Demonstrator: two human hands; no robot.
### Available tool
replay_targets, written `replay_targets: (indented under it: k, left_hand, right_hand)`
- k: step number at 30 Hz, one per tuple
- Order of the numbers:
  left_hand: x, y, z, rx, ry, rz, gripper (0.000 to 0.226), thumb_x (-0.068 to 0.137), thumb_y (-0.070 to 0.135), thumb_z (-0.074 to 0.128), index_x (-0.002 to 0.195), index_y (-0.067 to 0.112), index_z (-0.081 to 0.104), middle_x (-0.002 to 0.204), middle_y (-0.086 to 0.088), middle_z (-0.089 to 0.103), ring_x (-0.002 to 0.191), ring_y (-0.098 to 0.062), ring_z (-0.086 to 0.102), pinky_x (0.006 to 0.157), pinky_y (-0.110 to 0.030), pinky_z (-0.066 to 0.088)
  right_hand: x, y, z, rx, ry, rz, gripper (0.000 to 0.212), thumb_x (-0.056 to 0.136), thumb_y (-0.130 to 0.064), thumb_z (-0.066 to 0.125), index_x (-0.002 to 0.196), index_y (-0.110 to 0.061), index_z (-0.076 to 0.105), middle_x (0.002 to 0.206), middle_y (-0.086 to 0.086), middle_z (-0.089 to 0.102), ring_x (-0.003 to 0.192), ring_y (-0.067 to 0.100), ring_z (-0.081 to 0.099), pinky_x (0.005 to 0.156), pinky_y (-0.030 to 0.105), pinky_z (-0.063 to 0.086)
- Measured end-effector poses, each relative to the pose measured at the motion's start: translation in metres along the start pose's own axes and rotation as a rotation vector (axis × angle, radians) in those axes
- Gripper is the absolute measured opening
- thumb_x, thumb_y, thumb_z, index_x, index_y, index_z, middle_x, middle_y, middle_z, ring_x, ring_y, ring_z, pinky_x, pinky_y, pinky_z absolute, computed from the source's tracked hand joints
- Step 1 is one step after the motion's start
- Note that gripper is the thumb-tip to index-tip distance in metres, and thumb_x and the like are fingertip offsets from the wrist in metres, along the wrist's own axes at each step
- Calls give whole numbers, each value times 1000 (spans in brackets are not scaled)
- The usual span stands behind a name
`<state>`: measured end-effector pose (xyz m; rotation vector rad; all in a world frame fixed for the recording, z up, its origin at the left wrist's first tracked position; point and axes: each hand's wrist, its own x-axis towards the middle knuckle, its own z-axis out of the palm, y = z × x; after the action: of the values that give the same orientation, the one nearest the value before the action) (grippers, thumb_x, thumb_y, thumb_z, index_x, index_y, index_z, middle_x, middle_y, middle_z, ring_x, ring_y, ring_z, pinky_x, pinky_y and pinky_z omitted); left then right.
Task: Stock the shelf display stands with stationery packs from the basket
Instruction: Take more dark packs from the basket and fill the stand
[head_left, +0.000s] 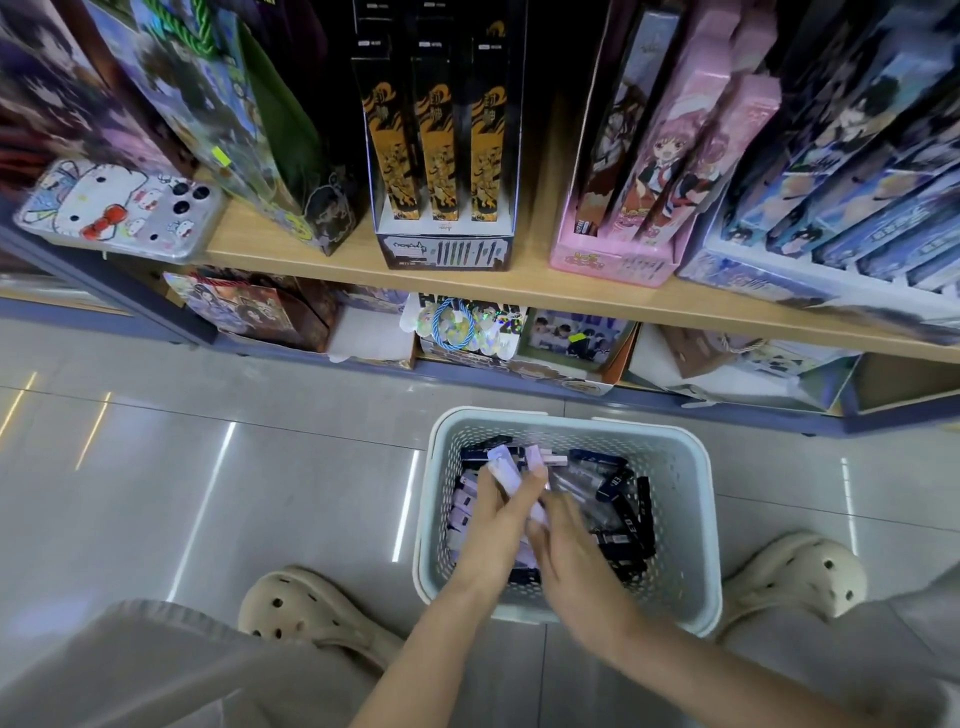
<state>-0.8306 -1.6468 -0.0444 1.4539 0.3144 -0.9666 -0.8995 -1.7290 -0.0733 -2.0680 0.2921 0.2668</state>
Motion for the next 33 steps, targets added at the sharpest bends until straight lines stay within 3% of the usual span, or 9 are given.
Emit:
replay_targets:
  k: [2,5,10,16,19,22,27,29,33]
  left_hand:
    - [-2,4,0,-18,92,27,20,97,25,52,84,12,60,74,-1,68,69,-13,66,59,-21,49]
    - [3,1,-7,-54,241,-10,34,99,24,47,70,12,60,65,-3,67,61,-17,64,58,-30,50]
    - [8,-3,-23,-54,346,-23,29,100,19,46,76,9,58,66,-6,68,68,-23,65,60,-31,54]
    - [8,-4,-23,-95,313,-18,32,101,15,44,73,7,58,59,1,68,64,-18,64,59,-27,54]
    - [6,-3,-18,-96,313,-2,34,101,14,43,72,8,58,59,2,69,66,-19,64,73,-34,54]
    - [7,-8,-16,-101,331,-15,30,100,14,46,74,9,60,58,3,68,57,-11,64,67,-28,53]
    - [13,-22,-21,-111,379,-53,18,98,15,50,85,7,61,71,-6,66,58,-14,64,65,-29,55]
    - [14,-25,-21,-107,384,-59,19,97,15,52,81,8,59,68,-7,63,59,-19,61,67,-33,55]
    - [15,-31,-22,-20,391,-50,29,98,13,49,70,10,51,47,3,51,50,-19,45,59,-33,43]
  right_hand:
    - [-7,-7,9,4,18,-60,44,100,-17,34,143,-17,27,134,-4,37,121,-4,36,96,0,25]
    - [-8,-5,7,40,-25,-84,43,101,-23,38,142,-26,26,135,-20,31,120,-23,27,98,-1,23]
    - [7,53,-13,-124,47,61,29,97,-24,48,124,-15,49,120,-3,51,109,8,52,88,15,39]
    - [10,105,-13,-360,-201,174,62,95,-40,50,146,-14,28,146,1,34,136,17,26,114,25,19]
    - [17,104,-6,-454,-216,190,61,93,-48,50,142,-15,35,135,4,38,126,19,32,108,25,23]
    - [26,100,-1,-462,-206,215,50,93,-41,53,134,-13,44,128,6,41,121,22,39,103,27,28]
    - [34,98,4,-358,-305,295,35,97,-25,51,126,-7,48,122,14,56,107,26,55,85,29,40]
    - [34,97,5,-326,-356,296,32,97,-25,50,123,-5,50,114,17,62,100,27,60,77,30,42]
    - [32,100,6,-325,-339,316,29,97,-25,52,117,-5,54,117,16,63,106,29,59,84,33,47]
